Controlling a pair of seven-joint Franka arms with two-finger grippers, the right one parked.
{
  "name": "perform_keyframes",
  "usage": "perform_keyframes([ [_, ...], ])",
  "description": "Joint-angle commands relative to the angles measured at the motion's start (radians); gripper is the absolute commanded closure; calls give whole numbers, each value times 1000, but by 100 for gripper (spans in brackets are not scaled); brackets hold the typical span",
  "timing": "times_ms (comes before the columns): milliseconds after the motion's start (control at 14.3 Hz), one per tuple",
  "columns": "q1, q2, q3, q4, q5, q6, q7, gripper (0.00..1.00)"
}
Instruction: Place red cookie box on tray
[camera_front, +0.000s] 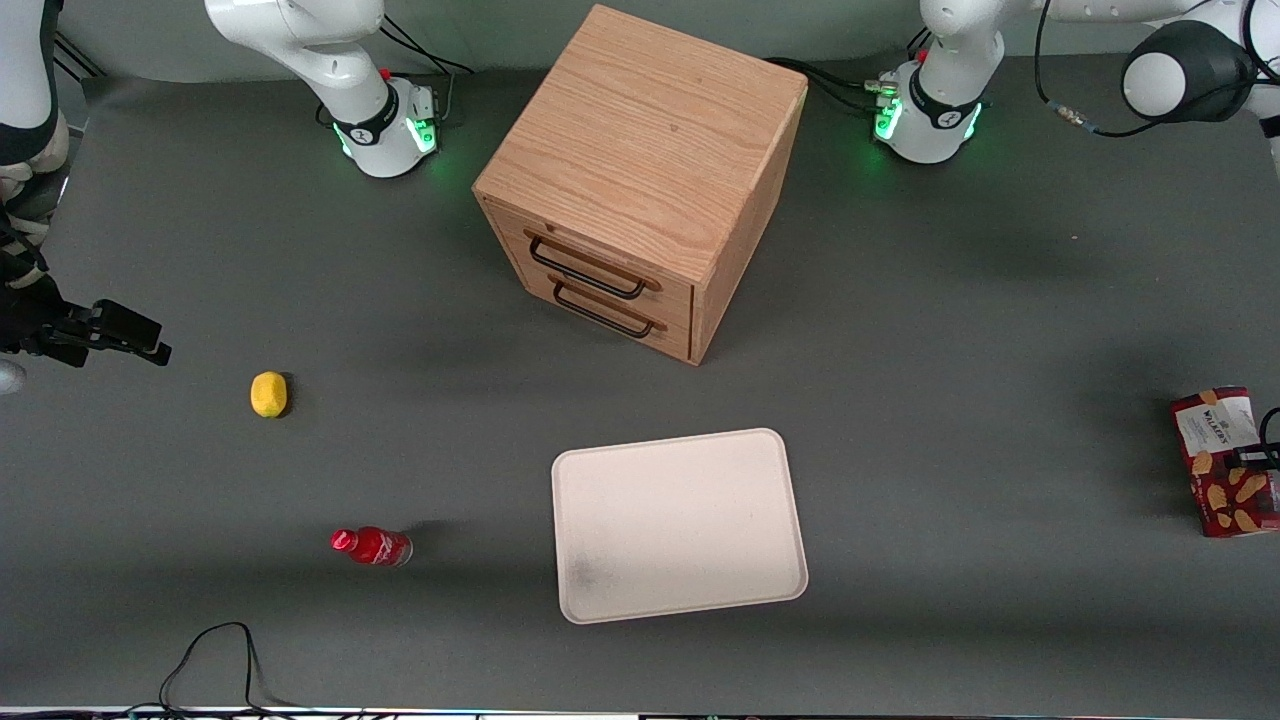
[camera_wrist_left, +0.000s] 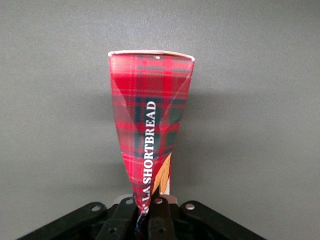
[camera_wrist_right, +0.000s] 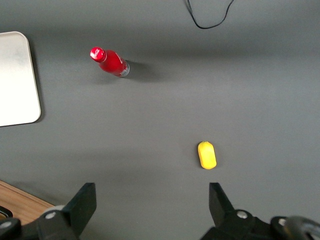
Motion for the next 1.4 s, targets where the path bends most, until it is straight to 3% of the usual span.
perform_keyframes([
  [0,-11,-32,3,-2,-12,-54,22,100],
  [771,-141,-346,5,22,-1,-516,-57,100],
  [1051,-245,-487,-1,44,-14,-702,-239,100],
  [1331,-385,-501,-4,148,-17,-773,-322,100],
])
